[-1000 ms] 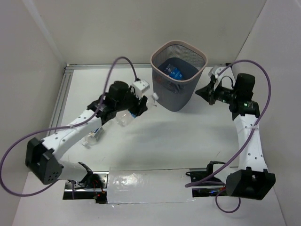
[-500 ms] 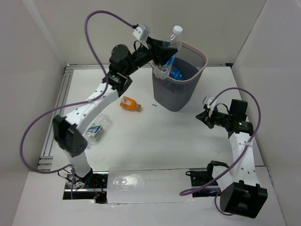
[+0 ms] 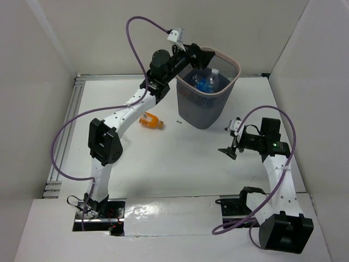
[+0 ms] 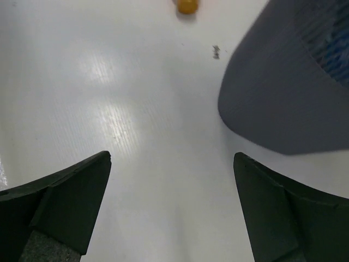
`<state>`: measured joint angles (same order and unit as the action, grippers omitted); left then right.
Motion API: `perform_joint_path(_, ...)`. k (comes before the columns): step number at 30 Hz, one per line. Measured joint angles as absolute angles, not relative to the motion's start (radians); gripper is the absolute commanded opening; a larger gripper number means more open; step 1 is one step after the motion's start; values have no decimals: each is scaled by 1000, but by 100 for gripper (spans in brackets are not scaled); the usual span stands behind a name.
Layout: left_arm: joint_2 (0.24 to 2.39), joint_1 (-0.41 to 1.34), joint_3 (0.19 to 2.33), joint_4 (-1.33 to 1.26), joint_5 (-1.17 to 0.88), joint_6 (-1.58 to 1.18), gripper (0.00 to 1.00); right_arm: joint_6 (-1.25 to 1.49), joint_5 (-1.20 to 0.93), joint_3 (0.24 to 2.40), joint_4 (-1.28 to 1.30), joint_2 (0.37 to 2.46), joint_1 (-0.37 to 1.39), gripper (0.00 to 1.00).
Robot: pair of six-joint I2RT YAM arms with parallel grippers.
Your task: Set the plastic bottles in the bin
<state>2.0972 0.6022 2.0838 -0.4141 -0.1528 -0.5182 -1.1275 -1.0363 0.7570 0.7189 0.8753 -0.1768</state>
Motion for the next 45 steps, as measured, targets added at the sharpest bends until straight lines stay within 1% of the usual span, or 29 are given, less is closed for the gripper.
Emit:
perform_joint_path(2,2054,603,2053,-396,-153,-493,100,-1145,-1059,757,711,907,-134,100)
perform_joint_path(5,1905,603,1930,-336,-150,-440,100,-1136,-1047,759,669,987,-22,100)
perform_joint_path(7,1753,604,1810,-286,-125,-389,100,-1094,-958,765,615,1051,123,100)
perform_joint_path(10,1447,602,1588,-175,-22,-337,100,-994,-807,789,516,1148,361,100)
perform_joint_path(12,1238,584,1426,-96,50,-319,100,-934,-735,816,458,1212,477,95)
perform_joint_path(13,1147,565,1345,-57,84,-314,100,-902,-699,835,431,1249,529,90)
perform_joint_path(14,1032,537,1258,9,126,-313,100,-861,-651,858,391,1290,576,82)
perform_joint_path(15,962,515,1203,65,162,-315,100,-829,-624,874,354,1325,605,80)
perform_joint_path(16,905,496,1155,123,198,-317,100,-781,-583,899,320,1367,636,80)
perform_joint_path(18,825,476,1071,257,261,-321,100,-686,-516,966,250,1469,678,89)
perform_joint_path(19,797,469,1035,321,287,-325,100,-642,-490,1005,221,1523,692,89)
perform_joint_path(23,717,455,930,530,360,-352,100,-539,-380,1179,117,1728,729,95)
perform_joint_path(25,671,450,918,598,386,-369,100,-512,-329,1257,99,1818,754,95)
perform_joint_path(28,617,446,918,632,418,-384,100,-485,-279,1417,101,1967,782,99)
perform_joint_path(30,598,445,918,643,430,-397,100,-474,-260,1517,104,2054,793,99)
perform_joint_path(37,622,445,879,658,437,-386,100,-460,-150,1699,119,2240,795,99)
perform_joint_path(41,693,441,840,652,437,-345,100,-465,-96,1735,121,2303,793,95)
perform_joint_path(43,730,435,825,638,432,-319,100,-465,-84,1740,120,2312,790,89)
perform_joint_path(45,767,424,809,612,426,-289,100,-472,-83,1756,134,2319,785,75)
